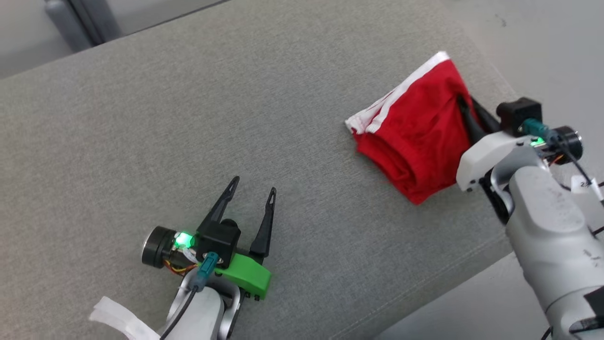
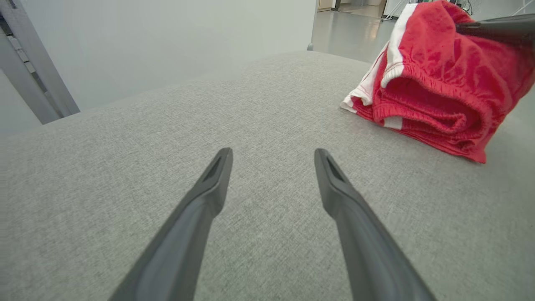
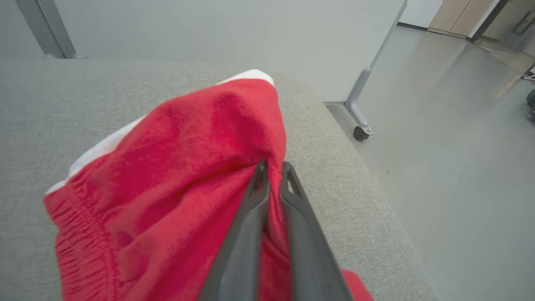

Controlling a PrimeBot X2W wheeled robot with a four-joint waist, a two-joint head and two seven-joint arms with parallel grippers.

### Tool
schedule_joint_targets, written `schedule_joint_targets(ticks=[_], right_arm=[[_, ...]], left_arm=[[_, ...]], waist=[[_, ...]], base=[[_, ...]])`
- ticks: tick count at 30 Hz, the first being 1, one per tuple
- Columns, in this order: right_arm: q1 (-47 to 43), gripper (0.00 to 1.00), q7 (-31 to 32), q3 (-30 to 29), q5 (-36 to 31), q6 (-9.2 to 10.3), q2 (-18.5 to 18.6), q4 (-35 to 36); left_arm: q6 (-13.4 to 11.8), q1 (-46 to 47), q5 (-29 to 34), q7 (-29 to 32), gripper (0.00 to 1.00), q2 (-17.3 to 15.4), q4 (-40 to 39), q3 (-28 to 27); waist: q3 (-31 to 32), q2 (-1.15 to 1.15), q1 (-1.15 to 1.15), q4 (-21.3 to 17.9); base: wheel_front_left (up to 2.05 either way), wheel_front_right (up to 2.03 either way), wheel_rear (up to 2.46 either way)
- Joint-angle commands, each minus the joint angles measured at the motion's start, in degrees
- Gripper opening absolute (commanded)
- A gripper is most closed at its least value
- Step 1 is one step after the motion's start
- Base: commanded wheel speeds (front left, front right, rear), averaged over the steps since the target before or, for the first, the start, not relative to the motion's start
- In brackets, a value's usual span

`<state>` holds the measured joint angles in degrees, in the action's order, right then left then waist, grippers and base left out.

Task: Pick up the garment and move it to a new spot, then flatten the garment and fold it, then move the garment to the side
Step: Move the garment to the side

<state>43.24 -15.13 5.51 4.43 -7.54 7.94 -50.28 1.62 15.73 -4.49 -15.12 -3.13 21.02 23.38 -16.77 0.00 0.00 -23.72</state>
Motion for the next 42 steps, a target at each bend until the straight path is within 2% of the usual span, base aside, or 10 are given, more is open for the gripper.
schedule_joint_targets(ticks=[1,9,14,15,16,21,25,30,34,42], right_arm=[[2.6,0.0,0.0,-1.0,-0.9,0.11,1.3,-1.4],[13.2,0.0,0.1,-9.5,-9.7,0.11,10.4,-10.7],[16.2,0.0,0.3,-17.5,-15.5,0.11,14.6,-12.5],[16.4,0.25,0.3,-18.8,-16.8,0.11,15.0,-12.3],[16.5,1.0,0.2,-20.3,-18.1,0.11,15.1,-12.1],[15.5,1.0,0.0,-27.3,-22.6,0.11,13.4,-11.0],[15.6,1.0,-0.1,-30.6,-21.5,0.11,8.8,-5.6],[13.0,1.0,-0.1,-26.0,-15.9,0.11,3.1,6.9],[8.9,1.0,-0.1,-21.1,-9.8,0.11,0.5,16.6],[-2.0,1.0,0.0,-14.3,-2.7,0.1,-3.1,25.2]], left_arm=[[0.4,1.7,0.5,0.0,1.0,-0.5,-0.2,-0.4],[1.2,5.0,1.6,0.0,1.0,-0.1,-1.2,0.1],[1.0,6.1,1.7,0.0,1.0,0.0,-0.8,0.3],[1.0,6.3,1.8,0.0,1.0,-0.1,-0.7,0.3],[0.9,6.4,1.8,0.0,1.0,-0.1,-0.6,0.1],[0.5,6.3,1.2,0.0,1.0,-0.3,-0.1,-0.9],[0.3,5.2,1.7,0.0,1.0,-0.2,-0.2,-1.0],[-1.0,3.9,1.0,0.0,1.0,0.0,-0.9,-3.3],[-2.2,2.7,-0.1,0.0,1.0,0.0,-1.6,-6.3],[-3.7,-0.1,-1.5,0.0,1.0,0.0,-2.3,-12.2]], waist=[[-7.1,0.0,0.0,7.0],[-11.4,0.0,0.0,12.2],[-12.4,0.0,0.0,14.1],[-12.5,0.0,0.0,14.2],[-12.5,0.0,0.0,14.4],[-11.7,0.0,0.0,14.9],[-9.7,0.0,0.0,15.2],[-6.7,0.0,0.0,15.7],[-4.1,0.0,0.0,16.5],[1.0,0.0,0.0,19.1]], base=[[0.0,0.0,0.0],[0.0,0.0,0.0],[0.0,0.0,0.0],[0.0,0.0,0.0],[0.0,0.0,0.0],[0.0,0.0,0.0],[0.0,0.0,0.0],[0.0,0.0,0.0],[0.0,0.0,0.0],[0.0,0.0,0.0]])
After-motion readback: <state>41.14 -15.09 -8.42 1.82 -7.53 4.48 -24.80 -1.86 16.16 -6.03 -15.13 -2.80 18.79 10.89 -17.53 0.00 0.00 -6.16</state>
